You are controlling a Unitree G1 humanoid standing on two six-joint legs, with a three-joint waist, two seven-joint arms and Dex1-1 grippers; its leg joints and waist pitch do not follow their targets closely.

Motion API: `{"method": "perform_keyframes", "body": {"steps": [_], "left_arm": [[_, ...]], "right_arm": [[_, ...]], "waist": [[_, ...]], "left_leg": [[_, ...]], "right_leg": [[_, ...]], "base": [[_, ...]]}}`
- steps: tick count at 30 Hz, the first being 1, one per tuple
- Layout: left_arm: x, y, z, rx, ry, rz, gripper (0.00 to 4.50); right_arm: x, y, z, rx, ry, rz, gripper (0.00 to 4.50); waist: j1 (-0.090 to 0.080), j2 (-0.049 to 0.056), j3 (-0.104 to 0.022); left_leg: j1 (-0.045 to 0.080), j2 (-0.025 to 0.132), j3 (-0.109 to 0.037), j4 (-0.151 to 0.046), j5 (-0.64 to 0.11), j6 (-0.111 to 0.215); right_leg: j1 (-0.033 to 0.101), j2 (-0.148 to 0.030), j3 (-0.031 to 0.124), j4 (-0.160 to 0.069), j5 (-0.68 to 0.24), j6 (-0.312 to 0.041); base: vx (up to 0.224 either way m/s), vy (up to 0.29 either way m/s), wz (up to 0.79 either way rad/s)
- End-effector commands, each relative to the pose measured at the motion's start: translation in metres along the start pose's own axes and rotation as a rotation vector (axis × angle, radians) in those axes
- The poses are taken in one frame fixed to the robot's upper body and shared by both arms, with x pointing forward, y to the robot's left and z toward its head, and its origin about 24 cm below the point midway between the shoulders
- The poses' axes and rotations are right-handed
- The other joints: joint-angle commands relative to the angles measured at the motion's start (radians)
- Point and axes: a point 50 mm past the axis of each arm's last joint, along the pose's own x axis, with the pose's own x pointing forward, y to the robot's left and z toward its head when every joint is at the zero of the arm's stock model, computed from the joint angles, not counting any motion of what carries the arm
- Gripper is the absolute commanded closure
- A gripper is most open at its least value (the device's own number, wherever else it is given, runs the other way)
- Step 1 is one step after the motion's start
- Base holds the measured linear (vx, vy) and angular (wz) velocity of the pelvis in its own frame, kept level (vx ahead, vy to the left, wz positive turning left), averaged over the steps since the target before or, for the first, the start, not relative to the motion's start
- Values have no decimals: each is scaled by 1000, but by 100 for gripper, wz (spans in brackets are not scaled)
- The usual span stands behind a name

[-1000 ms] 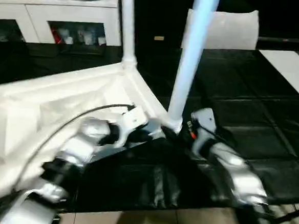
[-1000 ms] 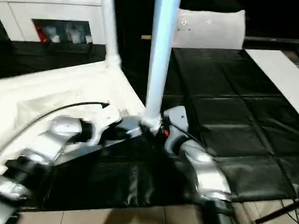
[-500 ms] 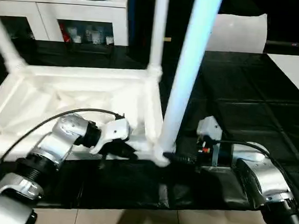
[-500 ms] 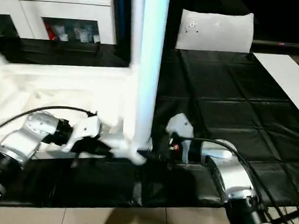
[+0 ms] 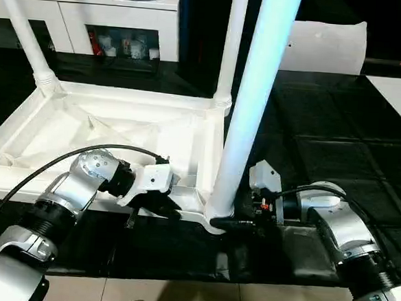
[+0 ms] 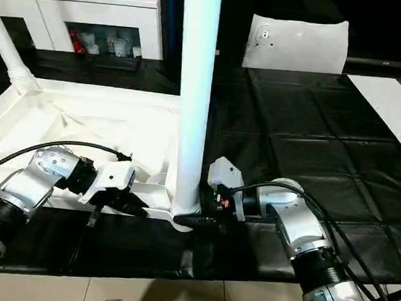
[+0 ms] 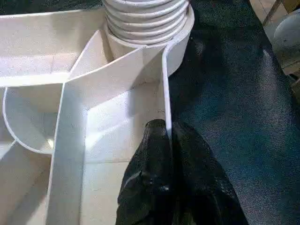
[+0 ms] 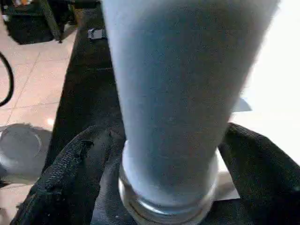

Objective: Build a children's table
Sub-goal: Rotate leg to tighten

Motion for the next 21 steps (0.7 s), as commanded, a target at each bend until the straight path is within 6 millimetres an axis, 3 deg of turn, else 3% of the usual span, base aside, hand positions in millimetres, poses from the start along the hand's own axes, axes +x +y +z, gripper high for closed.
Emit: {"method": "perform_keyframes", "body": {"steps": [1,11,21], "left_arm": [[9,-5,-1,32,39,-84,450],[7,-5,-3,22,41,-85,450],[14,-2,1,-71,-33,19,450]], "right_arm": [[2,-1,1,-17,12,15,90],[4,-1,-2,33,-14,33,173],[17,9,-4,136,-101,9,183]], "waist": [[-3,-8,-59],[2,-7,-59],[9,-6,-56]], "left_leg": [[15,43,-5,-57,-172,57],[16,43,-5,-57,-183,50],[17,46,-5,-59,-185,44]], "right_leg": [[40,-64,38,-60,-71,-249],[41,-64,38,-60,-87,-246],[38,-65,39,-61,-98,-245]], "base": [[0,0,0],[0,0,0],[0,0,0]]}}
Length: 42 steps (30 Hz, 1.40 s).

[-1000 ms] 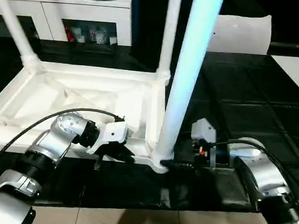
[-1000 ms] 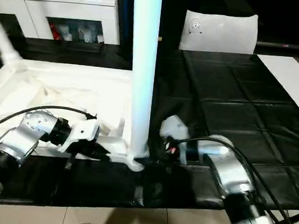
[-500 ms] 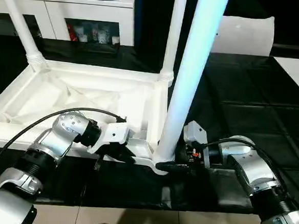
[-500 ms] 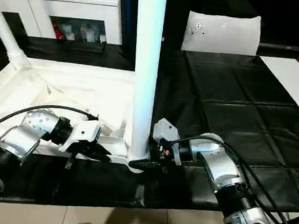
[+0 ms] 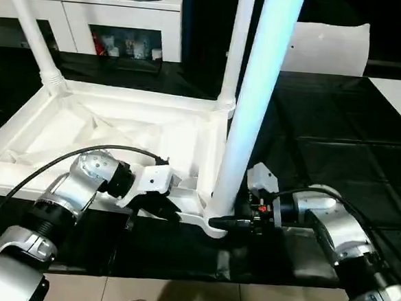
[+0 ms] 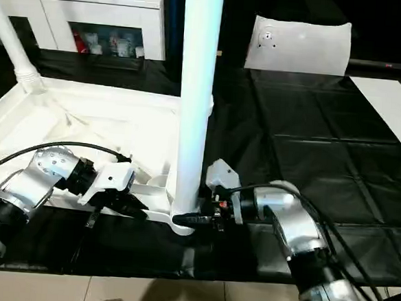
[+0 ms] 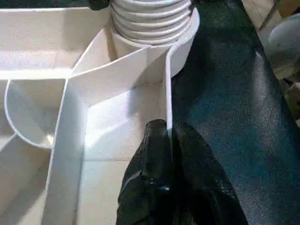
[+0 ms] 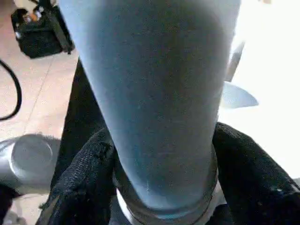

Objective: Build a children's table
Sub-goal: Rotate leg to tighten

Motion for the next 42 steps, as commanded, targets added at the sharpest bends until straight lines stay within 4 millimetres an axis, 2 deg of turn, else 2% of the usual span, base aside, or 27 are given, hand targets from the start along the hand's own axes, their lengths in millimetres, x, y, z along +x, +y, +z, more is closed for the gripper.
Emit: {"method": "perform_keyframes", "body": {"steps": [1,3,6,8,9,10,11,12,14,15,16,17,19,20,21,23,24,25,26,27,28,30,32,37,39,41,42], "left_arm": [[16,4,2,-63,-11,88,450],[21,8,7,-112,-54,154,450],[33,16,17,-185,-110,263,450],[40,24,24,-248,-148,372,450],[42,25,25,-259,-153,394,450],[43,26,26,-267,-156,408,450],[46,30,30,-300,-170,465,450],[47,31,31,-307,-173,476,450],[50,40,41,-364,-197,604,450],[50,40,41,-364,-197,604,450],[50,41,42,-370,-197,623,450],[50,42,44,-373,-198,637,450],[48,43,44,-352,-179,650,450],[48,43,44,-346,-174,647,450],[46,41,41,-329,-162,635,450],[43,38,37,-303,-149,611,450],[41,37,35,-294,-145,600,450],[39,36,33,-294,-139,593,450],[36,33,28,-290,-125,566,450],[35,31,25,-280,-113,550,450],[34,31,25,-277,-110,547,450],[29,26,17,-248,-82,497,450],[27,24,15,-229,-76,464,450],[21,15,10,-153,-55,327,450],[15,8,4,-78,-4,205,450],[12,5,1,-62,5,163,450],[10,5,0,-59,9,141,450]], "right_arm": [[19,6,4,65,-72,-35,183],[30,4,5,84,-79,-115,184],[49,-5,2,157,-84,-300,186],[62,-9,5,209,-111,-404,186],[64,-11,6,226,-116,-434,186],[66,-12,6,238,-118,-453,186],[72,-16,8,272,-122,-526,186],[73,-16,9,277,-121,-539,186],[83,-23,13,362,-117,-680,186],[83,-23,13,362,-117,-680,186],[84,-24,15,372,-120,-694,186],[85,-24,16,365,-127,-703,151],[85,-25,19,330,-154,-724,151],[84,-25,20,330,-162,-721,114],[81,-25,20,310,-167,-727,111],[74,-25,19,271,-174,-735,102],[71,-24,18,257,-178,-735,88],[68,-24,18,252,-186,-732,73],[60,-22,18,216,-197,-710,66],[55,-21,17,199,-191,-706,65],[53,-21,16,196,-190,-705,61],[39,-20,14,149,-185,-675,31],[33,-19,14,127,-182,-651,13],[19,-15,15,50,-164,-571,6],[8,-15,17,-20,-134,-523,6],[5,-14,18,-49,-117,-482,6],[4,-12,19,-62,-107,-448,6]], "waist": [[-7,-6,-55],[-10,-3,-47],[-31,-3,-40],[-44,-7,-38],[-50,-6,-38],[-58,-4,-40],[-65,-3,-41],[-69,-3,-41],[-76,-3,-41],[-79,-4,-42],[-79,-5,-43],[-77,-3,-44],[-77,-2,-46],[-75,-1,-49],[-72,13,-51],[-76,7,-51],[-73,7,-57],[-71,10,-59],[-72,10,-63],[-70,3,-64],[-69,5,-64],[-70,1,-62],[-70,4,-59],[-69,5,-56],[-66,3,-56],[-57,6,-54],[-51,3,-54]], "left_leg": [[14,44,-5,-63,-189,41],[20,42,-7,-70,-256,18],[27,37,-18,-78,-353,-37],[21,34,-25,-82,-377,-45],[22,34,-24,-82,-382,-48],[26,33,-26,-80,-388,-46],[23,33,-26,-81,-383,-41],[23,31,-23,-80,-384,-37],[25,29,-21,-77,-380,-33],[23,29,-22,-77,-369,-30],[22,28,-22,-77,-360,-25],[20,29,-20,-77,-347,-17],[18,29,-17,-75,-327,-11],[14,29,-17,-75,-301,-4],[14,30,-17,-74,-277,-1],[12,28,-14,-72,-267,5],[8,27,-14,-69,-234,16],[7,28,-14,-68,-211,20],[3,28,-14,-64,-160,31],[0,26,-13,-59,-125,46],[0,27,-11,-58,-119,53],[0,27,-10,-57,-125,67],[1,30,-9,-59,-145,65],[8,35,-8,-61,-188,49],[11,35,-7,-62,-201,44],[14,38,-6,-63,-205,41],[16,39,-4,-63,-210,37]], "right_leg": [[38,-63,39,-63,-106,-242],[32,-66,40,-78,-224,-222],[24,-72,39,-98,-449,-159],[28,-72,35,-105,-515,-123],[25,-71,37,-105,-521,-118],[21,-72,37,-109,-518,-118],[22,-69,37,-110,-494,-121],[18,-66,39,-109,-474,-126],[16,-64,41,-110,-456,-134],[18,-64,40,-109,-450,-135],[20,-64,40,-109,-442,-133],[21,-63,42,-108,-415,-132],[22,-62,44,-104,-358,-142],[27,-61,44,-99,-306,-150],[29,-61,44,-93,-253,-163],[30,-58,44,-93,-212,-173],[39,-59,43,-88,-161,-176],[41,-59,43,-83,-126,-181],[45,-57,42,-74,-40,-196],[49,-54,40,-68,22,-207],[48,-54,40,-66,39,-211],[48,-55,38,-68,29,-222],[46,-56,39,-71,-7,-224],[39,-55,41,-75,-71,-226],[37,-54,42,-76,-89,-221],[34,-55,43,-75,-88,-221],[33,-56,44,-75,-92,-222]], "base": [[0,0,0],[0,0,0],[0,0,0],[0,0,0],[0,0,0],[0,0,0],[0,0,0],[0,0,0],[0,0,0],[0,0,0],[0,0,0],[0,0,0],[0,0,0],[0,0,0],[0,0,0],[0,0,0],[0,0,0],[51,-29,-1],[0,0,0],[0,0,0],[0,0,0],[0,0,0],[0,0,0],[0,0,0],[0,0,0],[0,0,0],[0,0,0]]}}
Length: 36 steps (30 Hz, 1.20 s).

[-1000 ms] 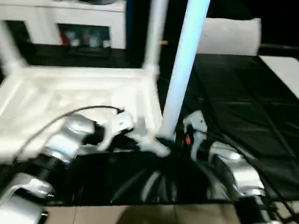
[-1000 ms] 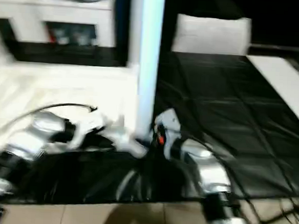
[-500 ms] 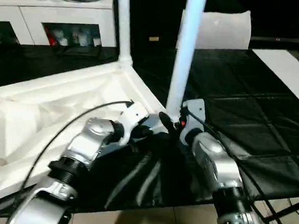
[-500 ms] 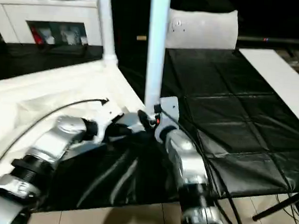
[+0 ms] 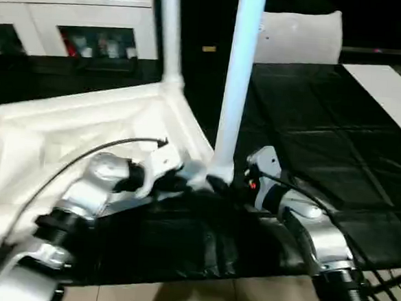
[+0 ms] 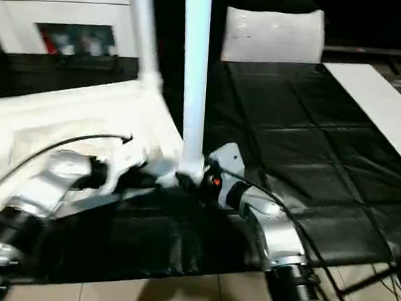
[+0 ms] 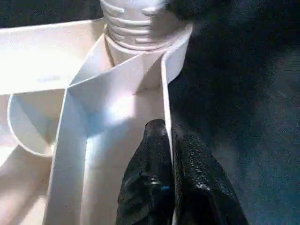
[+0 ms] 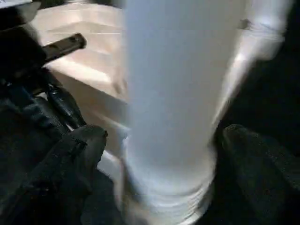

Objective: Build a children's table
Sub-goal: Rotate leg to tighten

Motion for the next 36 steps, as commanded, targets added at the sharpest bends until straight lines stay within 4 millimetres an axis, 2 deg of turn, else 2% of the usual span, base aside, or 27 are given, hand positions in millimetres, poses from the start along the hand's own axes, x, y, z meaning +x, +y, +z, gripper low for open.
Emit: {"method": "perform_keyframes", "body": {"steps": [1,2,3,7,8,10,13,16,17,20,22,25,27,30,31,36], "left_arm": [[5,-7,0,44,30,-109,450],[1,-8,-2,66,46,-154,450],[-1,-8,-3,88,59,-185,450],[-5,-10,-3,125,86,-264,450],[-5,-12,-2,133,89,-300,450],[-5,-12,-2,137,88,-311,450],[-4,-14,1,159,80,-347,450],[-2,-16,2,182,86,-385,450],[-2,-16,2,187,89,-389,450],[-1,-17,2,193,89,-397,450],[-1,-18,2,191,86,-400,450],[-1,-18,1,186,82,-402,450],[-1,-18,0,191,91,-403,450],[-2,-17,-1,187,91,-402,450],[-2,-17,-1,183,89,-401,450],[-1,-18,-2,146,61,-383,450]], "right_arm": [[0,3,8,-36,-19,66,6],[-5,7,6,-43,13,165,6],[-9,10,4,-43,40,240,6],[-16,16,0,-41,79,390,6],[-17,17,0,-35,77,423,6],[-17,18,0,-31,75,433,6],[-17,18,1,-48,88,475,43],[-18,16,1,-53,118,527,43],[-18,15,1,-53,125,535,75],[-17,15,-2,-51,137,557,92],[-17,16,-2,-42,135,566,126],[-15,15,-2,-40,130,567,141],[-15,15,-2,-34,131,573,166],[-13,16,-2,-15,121,583,175],[-13,17,-2,-13,122,590,178],[-12,25,-5,24,117,610,181]], "waist": [[-1,-2,-56],[0,-1,-54],[5,-8,-55],[18,-7,-56],[24,-13,-56],[26,-14,-56],[29,-14,-55],[33,-16,-56],[35,-15,-56],[43,-17,-57],[45,-15,-57],[45,-19,-59],[46,-19,-59],[46,-18,-59],[46,-22,-59],[47,-19,-60]], "left_leg": [[21,37,-5,-58,-212,39],[19,38,-5,-60,-213,36],[19,38,-6,-59,-217,40],[15,40,-5,-57,-198,53],[15,41,-4,-55,-192,54],[16,41,-3,-56,-193,50],[17,42,-4,-57,-192,44],[19,42,-3,-56,-199,39],[19,42,-3,-55,-201,39],[20,43,-3,-55,-198,34],[19,42,-4,-55,-196,34],[18,41,-3,-54,-188,34],[18,41,-3,-53,-182,38],[18,41,-4,-53,-187,37],[17,42,-4,-53,-187,37],[19,41,-3,-52,-184,36]], "right_leg": [[44,-59,42,-69,-100,-220],[44,-59,42,-69,-104,-220],[48,-59,41,-68,-108,-216],[49,-63,40,-65,-89,-215],[48,-66,40,-63,-94,-219],[46,-65,39,-63,-110,-221],[44,-66,39,-63,-116,-224],[45,-65,39,-62,-117,-225],[44,-66,39,-62,-119,-226],[43,-67,40,-61,-119,-224],[45,-67,38,-59,-108,-229],[46,-66,38,-57,-93,-230],[46,-66,38,-57,-86,-231],[46,-66,37,-58,-95,-231],[47,-66,37,-58,-96,-230],[46,-65,37,-56,-88,-234]], "base": [[0,0,0],[0,0,0],[0,0,0],[0,0,0],[0,0,0],[0,0,0],[0,0,0],[0,0,0],[0,0,0],[0,0,0],[0,0,0],[0,0,0],[0,0,0],[0,0,0],[0,0,0],[0,0,0]]}}
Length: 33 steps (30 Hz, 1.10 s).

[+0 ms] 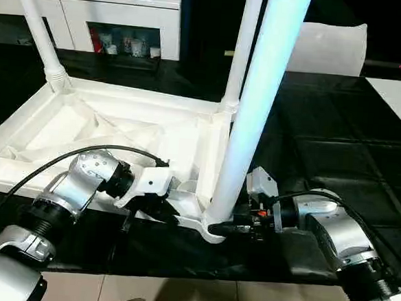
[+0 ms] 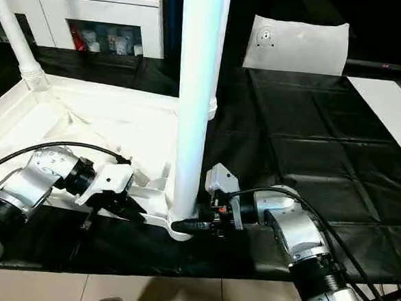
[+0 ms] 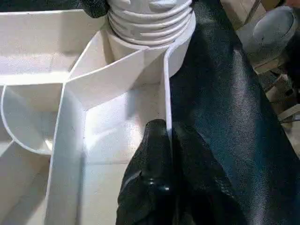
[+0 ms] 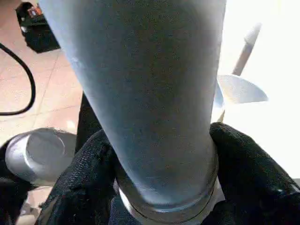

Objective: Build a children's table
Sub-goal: Rotate leg to tighten

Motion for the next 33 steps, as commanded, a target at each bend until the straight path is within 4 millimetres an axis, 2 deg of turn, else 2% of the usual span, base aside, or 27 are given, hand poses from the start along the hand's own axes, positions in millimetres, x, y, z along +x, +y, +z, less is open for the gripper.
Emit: {"method": "perform_keyframes", "body": {"steps": [1,2,3,5,6,7,8,9,11,12,13,15,17,19,20,22,23,24,26,29,31,32,33], "left_arm": [[12,-4,-1,-7,1,-50,450],[13,-3,-1,-14,-8,-24,450],[15,-1,0,-25,-18,16,450],[19,3,2,-60,-43,97,450],[23,6,4,-91,-50,159,450],[25,8,4,-102,-49,182,450],[26,9,4,-107,-48,196,450],[30,10,6,-145,-75,229,450],[32,11,7,-172,-95,247,450],[40,17,13,-237,-135,318,450],[40,17,13,-237,-135,318,450],[49,31,24,-333,-170,468,450],[50,36,27,-351,-179,511,450],[51,47,36,-393,-188,627,450],[51,49,38,-396,-188,653,450],[51,51,42,-393,-188,673,450],[50,52,42,-393,-187,677,450],[50,51,43,-396,-185,679,450],[47,51,43,-394,-177,689,450],[43,49,39,-376,-178,676,450],[41,48,38,-361,-172,669,450],[37,43,32,-345,-162,635,450],[37,43,32,-345,-162,635,450]], "right_arm": [[9,7,2,2,-28,49,181],[10,9,0,12,-34,31,182],[12,9,0,24,-48,8,182],[19,5,-2,49,-62,-103,182],[25,-2,-4,61,-52,-232,182],[27,-5,-6,65,-45,-280,182],[28,-6,-6,68,-40,-305,182],[32,-11,-7,108,-37,-375,182],[35,-13,-7,138,-34,-418,182],[44,-18,-1,214,-73,-514,182],[44,-18,-1,214,-73,-514,182],[59,-24,7,299,-100,-641,182],[63,-26,8,312,-99,-673,182],[73,-30,13,345,-95,-751,182],[75,-31,14,341,-96,-765,182],[74,-34,16,341,-125,-795,113],[74,-35,17,347,-139,-807,110],[72,-36,18,353,-147,-818,110],[69,-36,20,348,-171,-827,90],[62,-34,23,290,-199,-802,62],[60,-33,23,279,-202,-799,42],[51,-31,24,227,-221,-757,31],[51,-31,24,227,-221,-757,21]], "waist": [[-3,-1,-62],[-3,-1,-61],[-3,3,-61],[-6,2,-58],[-13,1,-49],[-17,3,-44],[-23,0,-39],[-30,-1,-37],[-41,0,-36],[-52,4,-38],[-57,4,-38],[-70,6,-38],[-77,3,-39],[-84,2,-42],[-85,2,-43],[-82,3,-44],[-80,4,-46],[-79,12,-48],[-79,7,-49],[-78,9,-53],[-76,6,-57],[-75,12,-61],[-75,12,-67]], "left_leg": [[18,41,-5,-58,-183,37],[17,41,-5,-59,-184,36],[17,42,-6,-60,-188,32],[17,42,-6,-63,-199,26],[23,41,-7,-70,-271,-1],[26,39,-10,-74,-306,-15],[32,34,-16,-76,-367,-36],[38,34,-21,-78,-397,-45],[40,33,-29,-80,-431,-50],[33,34,-32,-86,-438,-55],[31,34,-33,-88,-439,-59],[41,32,-34,-84,-469,-63],[42,27,-33,-81,-468,-56],[37,27,-32,-82,-449,-47],[33,26,-31,-83,-430,-41],[35,27,-26,-80,-410,-28],[31,27,-24,-81,-389,-21],[30,28,-24,-82,-368,-19],[26,29,-21,-82,-343,-11],[22,30,-18,-78,-301,-1],[17,28,-16,-74,-256,10],[14,28,-16,-72,-211,18],[11,29,-14,-65,-163,32]], "right_leg": [[44,-62,38,-62,-86,-234],[44,-62,38,-62,-86,-232],[44,-63,39,-62,-90,-230],[43,-62,39,-65,-104,-227],[37,-65,40,-77,-226,-211],[33,-66,40,-83,-296,-197],[33,-71,37,-99,-452,-154],[29,-74,38,-110,-550,-118],[27,-75,34,-119,-613,-91],[33,-72,32,-118,-598,-82],[31,-70,32,-114,-577,-86],[20,-67,32,-118,-557,-99],[19,-67,32,-122,-561,-98],[20,-67,34,-122,-529,-101],[24,-65,34,-120,-502,-104],[21,-65,39,-120,-454,-115],[25,-64,40,-117,-418,-122],[27,-62,41,-111,-367,-133],[32,-60,42,-106,-312,-149],[37,-61,42,-100,-253,-166],[44,-59,42,-94,-190,-176],[46,-59,42,-87,-130,-187],[52,-57,41,-79,-45,-200]], "base": [[0,0,0],[0,0,0],[0,0,0],[0,0,0],[0,0,0],[0,0,0],[0,0,0],[-52,2,-5],[0,0,0],[0,0,0],[0,0,0],[0,0,0],[0,0,0],[0,0,0],[0,0,0],[0,0,0],[0,0,0],[0,0,0],[0,0,0],[0,0,0],[0,0,0],[0,0,0],[0,0,0]]}}
